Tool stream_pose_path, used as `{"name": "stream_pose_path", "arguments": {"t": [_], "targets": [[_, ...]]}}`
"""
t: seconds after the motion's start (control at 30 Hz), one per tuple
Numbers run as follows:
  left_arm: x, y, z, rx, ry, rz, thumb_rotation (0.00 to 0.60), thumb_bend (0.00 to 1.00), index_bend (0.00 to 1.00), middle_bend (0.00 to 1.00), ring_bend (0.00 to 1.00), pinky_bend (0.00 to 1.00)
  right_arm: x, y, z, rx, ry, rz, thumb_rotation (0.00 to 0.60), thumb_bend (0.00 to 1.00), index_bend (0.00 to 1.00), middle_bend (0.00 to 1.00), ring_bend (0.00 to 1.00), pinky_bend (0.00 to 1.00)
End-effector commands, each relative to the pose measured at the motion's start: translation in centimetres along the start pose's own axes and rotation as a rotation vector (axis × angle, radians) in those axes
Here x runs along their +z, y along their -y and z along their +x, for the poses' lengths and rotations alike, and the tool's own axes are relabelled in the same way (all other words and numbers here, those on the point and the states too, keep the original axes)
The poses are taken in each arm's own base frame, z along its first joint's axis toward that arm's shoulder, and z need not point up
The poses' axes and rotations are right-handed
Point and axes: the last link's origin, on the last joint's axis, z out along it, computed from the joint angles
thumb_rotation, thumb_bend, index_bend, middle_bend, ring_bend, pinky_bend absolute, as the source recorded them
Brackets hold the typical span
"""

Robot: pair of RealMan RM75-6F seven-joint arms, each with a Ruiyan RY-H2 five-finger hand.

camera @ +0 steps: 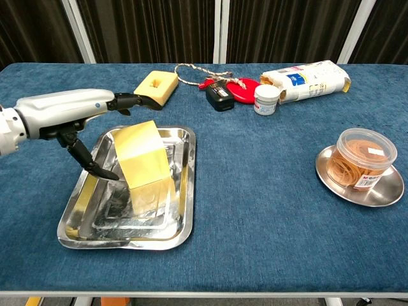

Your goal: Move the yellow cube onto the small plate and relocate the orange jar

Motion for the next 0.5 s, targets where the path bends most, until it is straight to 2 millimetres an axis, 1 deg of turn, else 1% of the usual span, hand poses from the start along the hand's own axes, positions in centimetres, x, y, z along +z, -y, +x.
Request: {"name": "stream_pose_path", "arguments": {"t": [0.03,0.17,0.33,0.5], "targets": [[0.8,-0.2,-0.3,0.057,0.016,-0.052,0.6,0.0,0.08,0.03,0.0,0.14,0.0,0.1,0.0,0.0,0.0,0.003,0.6,0.06,0.0,0.0,0.0,0.0],[1.8,-0.2,-0.7,0.081,0.051,-0.079,0.6,0.0,0.08,0.03,0.0,0.14,0.0,0.1,0.1,-0.003,-0.002,0.001,0.6,0.06,0.0,0.0,0.0,0.0],[2.5,-0.1,-1.0,0.094,0.073,-0.091,0.6,0.0,0.08,0.03,0.0,0.15,-0.1,-0.1,0.1,0.0,-0.002,-0.006,0.6,0.06,0.0,0.0,0.0,0.0],[2.8,-0.1,-1.0,0.108,0.089,-0.093,0.6,0.0,0.09,0.04,0.0,0.22,-0.1,-0.3,0.1,0.003,-0.003,-0.01,0.6,0.06,0.0,0.0,0.0,0.0]]}}
